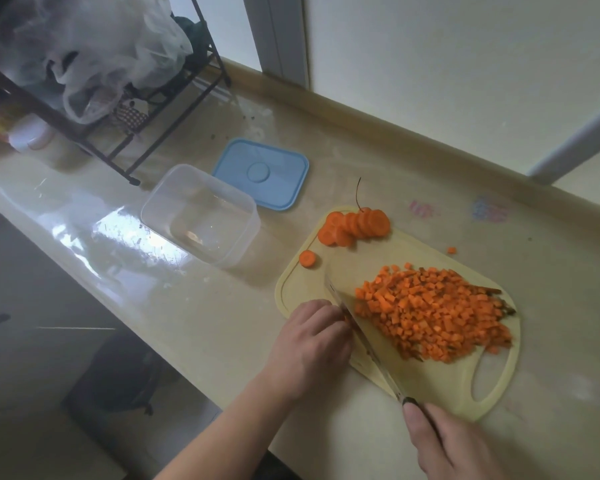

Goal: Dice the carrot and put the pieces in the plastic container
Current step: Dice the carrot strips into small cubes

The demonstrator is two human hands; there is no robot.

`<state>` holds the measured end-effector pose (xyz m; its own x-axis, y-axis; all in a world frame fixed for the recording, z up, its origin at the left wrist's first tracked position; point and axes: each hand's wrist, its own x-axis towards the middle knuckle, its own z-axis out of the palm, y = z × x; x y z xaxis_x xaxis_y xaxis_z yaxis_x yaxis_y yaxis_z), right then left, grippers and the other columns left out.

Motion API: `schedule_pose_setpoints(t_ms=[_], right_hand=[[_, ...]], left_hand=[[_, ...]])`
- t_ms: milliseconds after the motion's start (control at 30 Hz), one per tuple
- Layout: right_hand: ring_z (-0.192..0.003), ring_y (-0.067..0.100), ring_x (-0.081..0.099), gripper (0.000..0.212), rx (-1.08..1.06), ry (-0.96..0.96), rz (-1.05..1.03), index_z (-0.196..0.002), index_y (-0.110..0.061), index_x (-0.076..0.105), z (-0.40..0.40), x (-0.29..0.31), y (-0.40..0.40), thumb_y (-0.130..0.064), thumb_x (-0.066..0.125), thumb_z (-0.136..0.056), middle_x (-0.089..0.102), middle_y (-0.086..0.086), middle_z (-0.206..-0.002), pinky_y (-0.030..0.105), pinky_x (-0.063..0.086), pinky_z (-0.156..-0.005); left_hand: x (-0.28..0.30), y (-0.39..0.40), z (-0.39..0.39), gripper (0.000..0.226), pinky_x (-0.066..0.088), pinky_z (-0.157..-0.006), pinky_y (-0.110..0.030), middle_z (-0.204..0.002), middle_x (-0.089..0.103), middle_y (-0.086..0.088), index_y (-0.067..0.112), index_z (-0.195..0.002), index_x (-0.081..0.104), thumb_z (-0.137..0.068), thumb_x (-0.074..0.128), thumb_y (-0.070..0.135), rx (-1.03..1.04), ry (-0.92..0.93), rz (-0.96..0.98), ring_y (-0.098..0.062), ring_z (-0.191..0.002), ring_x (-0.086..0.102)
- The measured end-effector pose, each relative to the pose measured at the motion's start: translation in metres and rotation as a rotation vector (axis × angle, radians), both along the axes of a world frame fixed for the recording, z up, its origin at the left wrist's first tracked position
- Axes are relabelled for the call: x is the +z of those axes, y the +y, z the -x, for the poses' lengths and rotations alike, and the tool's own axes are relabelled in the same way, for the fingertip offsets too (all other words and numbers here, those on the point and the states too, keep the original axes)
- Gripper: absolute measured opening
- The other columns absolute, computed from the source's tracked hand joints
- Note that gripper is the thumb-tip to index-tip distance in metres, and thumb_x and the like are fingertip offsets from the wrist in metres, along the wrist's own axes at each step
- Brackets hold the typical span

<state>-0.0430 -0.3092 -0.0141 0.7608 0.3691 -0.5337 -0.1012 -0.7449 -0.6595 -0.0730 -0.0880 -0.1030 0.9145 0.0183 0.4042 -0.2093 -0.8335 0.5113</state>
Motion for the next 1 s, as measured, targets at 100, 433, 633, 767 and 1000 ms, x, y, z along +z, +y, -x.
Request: schedule_pose_setpoints(t_ms=[100,433,633,767,1000], right_hand=[[-0.06,0.003,0.058,0.042,-0.011,-0.025,0.019,-0.065,-0.011,0.056,0.007,-0.002,-0.001,-0.043,0.055,-0.092,0.062,-0.01,-0.061,0.017,0.043,-0.06],[-0.078,0.011,0.063,0.103,0.038,-0.076,0.064,-0.079,-0.022,0.056,0.0,-0.014,0.009,-0.098,-0.009,-0.054,0.067,0.002,-0.076,0.03,0.047,-0.07],[-0.075,0.015,0.063,0.086,0.093,-0.19,-0.029,-0.073,-0.026,0.051,-0.011,-0.023,0.015,-0.09,-0.005,-0.069,0.056,-0.006,-0.063,0.034,0.042,-0.067],[-0.06,0.005,0.055,0.085,0.01,-0.185,-0.042,-0.066,-0.025,0.053,-0.012,-0.025,0.007,-0.092,0.001,-0.07,0.059,-0.005,-0.058,0.032,0.038,-0.061],[-0.066,0.008,0.058,0.094,0.018,-0.095,-0.025,-0.067,-0.02,0.051,-0.007,-0.01,0.007,-0.098,0.001,-0.057,0.064,-0.015,-0.075,0.029,0.04,-0.061]], left_hand=[[0.001,0.002,-0.002,0.006,0.054,-0.089,-0.033,-0.1,0.071,-0.007,0.005,-0.092,0.076,-0.087,0.075,0.008,-0.004,-0.018,0.024,-0.027,-0.094,0.064],[-0.003,0.008,-0.002,0.01,0.055,-0.091,-0.032,-0.103,0.072,-0.009,0.003,-0.095,0.077,-0.085,0.078,0.003,-0.059,-0.023,0.105,-0.025,-0.097,0.065],[-0.005,0.008,-0.001,0.009,0.055,-0.089,-0.032,-0.103,0.071,-0.008,0.003,-0.094,0.076,-0.086,0.079,0.004,-0.045,-0.022,0.099,-0.025,-0.097,0.064],[-0.004,0.006,0.0,0.009,0.054,-0.091,-0.032,-0.098,0.07,-0.01,0.001,-0.092,0.075,-0.084,0.08,0.003,-0.035,-0.032,0.086,-0.025,-0.095,0.064],[-0.004,0.007,0.001,0.008,0.055,-0.086,-0.036,-0.096,0.068,-0.012,0.0,-0.093,0.075,-0.089,0.076,0.006,-0.03,-0.03,0.102,-0.029,-0.093,0.063]])
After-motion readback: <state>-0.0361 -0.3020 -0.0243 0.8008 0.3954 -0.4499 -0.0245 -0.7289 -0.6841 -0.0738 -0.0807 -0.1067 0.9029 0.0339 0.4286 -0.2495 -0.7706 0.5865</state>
